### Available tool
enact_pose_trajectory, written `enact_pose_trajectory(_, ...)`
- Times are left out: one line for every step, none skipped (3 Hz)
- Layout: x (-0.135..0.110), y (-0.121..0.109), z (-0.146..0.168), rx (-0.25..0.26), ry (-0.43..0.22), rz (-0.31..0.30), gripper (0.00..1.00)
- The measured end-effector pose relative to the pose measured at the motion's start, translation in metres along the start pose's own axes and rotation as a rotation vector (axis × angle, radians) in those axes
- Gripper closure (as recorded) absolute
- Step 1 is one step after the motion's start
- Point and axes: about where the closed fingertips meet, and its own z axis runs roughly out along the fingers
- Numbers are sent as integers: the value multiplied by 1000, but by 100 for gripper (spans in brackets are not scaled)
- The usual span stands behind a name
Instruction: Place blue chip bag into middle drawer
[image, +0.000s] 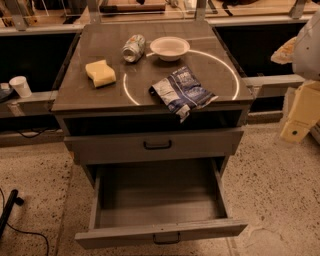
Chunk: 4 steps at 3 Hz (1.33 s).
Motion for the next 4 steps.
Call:
enact_pose_trajectory(-1, -1, 0, 4, -2, -1, 0)
enact_pose_trajectory(-15, -16, 15, 49, 5, -20, 0)
enact_pose_trajectory(-46, -37, 55, 74, -25, -65, 0)
enact_pose_trajectory(-67, -47, 101, 82, -85, -102, 0)
